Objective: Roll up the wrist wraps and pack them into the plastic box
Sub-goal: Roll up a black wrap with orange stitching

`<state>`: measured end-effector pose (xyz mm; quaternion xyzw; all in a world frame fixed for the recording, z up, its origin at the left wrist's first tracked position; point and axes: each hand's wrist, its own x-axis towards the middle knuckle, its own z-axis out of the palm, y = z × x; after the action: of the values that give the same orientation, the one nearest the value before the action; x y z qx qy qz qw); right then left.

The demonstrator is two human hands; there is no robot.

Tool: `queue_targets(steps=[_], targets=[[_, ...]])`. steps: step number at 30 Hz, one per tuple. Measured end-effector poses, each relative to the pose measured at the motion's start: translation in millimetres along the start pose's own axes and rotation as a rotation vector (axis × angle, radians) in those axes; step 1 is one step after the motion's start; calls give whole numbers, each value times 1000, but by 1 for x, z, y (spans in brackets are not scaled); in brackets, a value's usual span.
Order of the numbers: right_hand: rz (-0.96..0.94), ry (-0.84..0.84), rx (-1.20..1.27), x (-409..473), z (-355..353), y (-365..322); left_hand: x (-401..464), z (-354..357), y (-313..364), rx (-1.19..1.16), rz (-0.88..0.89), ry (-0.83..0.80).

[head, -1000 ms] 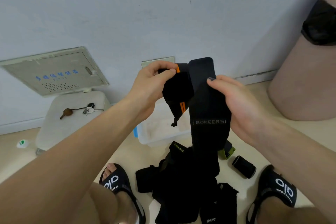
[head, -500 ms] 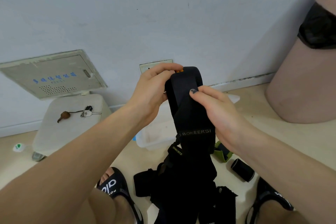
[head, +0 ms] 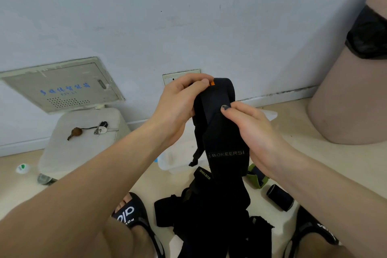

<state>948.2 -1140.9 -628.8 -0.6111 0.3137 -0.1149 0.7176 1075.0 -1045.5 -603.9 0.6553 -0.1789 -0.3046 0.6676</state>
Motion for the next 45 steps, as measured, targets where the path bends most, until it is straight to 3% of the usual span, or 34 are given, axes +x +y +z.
queue_targets(steps=[14,21,34,38,41,45], targets=[[12,13,-105,3,-3,4,2,0,-4,44,33,51],[-7,4,-118,4,-7,5,4,2,-6,38,23,-1],[-80,84,-401,14,-15,6,17,2,5,-49,-11,32],[-92,7,-505,19,-26,-6,22,6,9,-91,-18,16],[-153,-92,-472,24,-34,-15,26,9,9,-121,-21,8],[-153,-95,-303,28,-32,-17,30,11,8,-172,-4,14]])
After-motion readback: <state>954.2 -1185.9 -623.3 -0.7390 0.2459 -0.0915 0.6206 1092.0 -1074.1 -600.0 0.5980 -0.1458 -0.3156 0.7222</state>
